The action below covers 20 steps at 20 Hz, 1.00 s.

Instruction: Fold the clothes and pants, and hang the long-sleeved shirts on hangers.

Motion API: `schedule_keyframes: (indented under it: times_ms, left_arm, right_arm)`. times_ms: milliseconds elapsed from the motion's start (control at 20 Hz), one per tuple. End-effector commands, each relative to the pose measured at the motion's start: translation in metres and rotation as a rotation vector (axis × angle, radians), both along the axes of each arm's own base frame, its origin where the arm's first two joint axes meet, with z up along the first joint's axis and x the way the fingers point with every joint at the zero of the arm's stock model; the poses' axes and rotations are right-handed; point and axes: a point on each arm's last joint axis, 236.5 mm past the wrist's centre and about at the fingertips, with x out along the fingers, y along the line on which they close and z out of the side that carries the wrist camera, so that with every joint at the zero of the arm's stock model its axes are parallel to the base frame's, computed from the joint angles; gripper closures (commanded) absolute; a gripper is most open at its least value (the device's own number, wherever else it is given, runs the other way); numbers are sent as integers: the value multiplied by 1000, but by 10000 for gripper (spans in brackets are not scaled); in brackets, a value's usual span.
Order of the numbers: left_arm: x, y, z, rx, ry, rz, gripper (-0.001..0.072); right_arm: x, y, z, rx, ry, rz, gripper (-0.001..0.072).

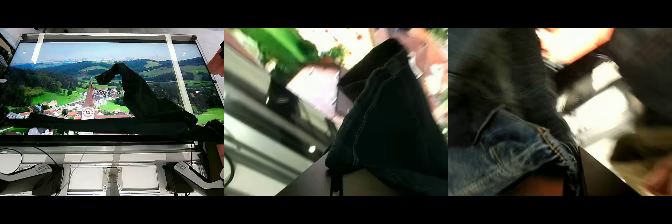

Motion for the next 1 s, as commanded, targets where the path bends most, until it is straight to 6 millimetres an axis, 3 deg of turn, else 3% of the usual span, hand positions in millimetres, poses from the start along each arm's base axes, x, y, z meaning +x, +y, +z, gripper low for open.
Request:
schedule_keyframes:
  times_ms: [0, 50, 100, 150, 200, 300, 400, 550, 700, 800, 950]
  left_arm:
    - [-36, -18, -30, -52, 137, -37, 644]
    - [-31, -15, -30, -37, 120, -34, 497]
    - [-22, -11, -27, -20, 87, -32, 347]
    - [-12, -8, -20, -11, 45, -45, 328]
    - [8, -9, -9, -13, -30, -56, 328]
    - [63, -21, 26, -41, -255, -109, 285]
    - [127, -53, 74, -68, -504, -220, 293]
    - [201, -133, 121, 14, -731, -527, 293]
    - [258, -249, 138, 129, -913, -817, 294]
    - [281, -323, 124, 144, -961, -939, 293]
    - [308, -414, 75, 49, -924, -1067, 284]
  right_arm:
    - [-52, 1, -18, 33, 68, -167, 662]
    - [-53, 1, -17, 41, 61, -185, 579]
    - [-51, 2, -17, 48, 50, -193, 436]
    - [-45, 4, -17, 55, 30, -197, 284]
    - [-41, 3, -16, 55, 12, -200, 202]
    - [-30, -8, -5, 23, -32, -204, 196]
    - [-11, -24, 18, -25, -112, -209, 196]
    - [45, -45, 75, -80, -358, -216, 196]
    - [107, -45, 146, -90, -666, -148, 196]
    - [127, -41, 171, -118, -739, -83, 196]
    - [147, -19, 172, -115, -741, 45, 196]
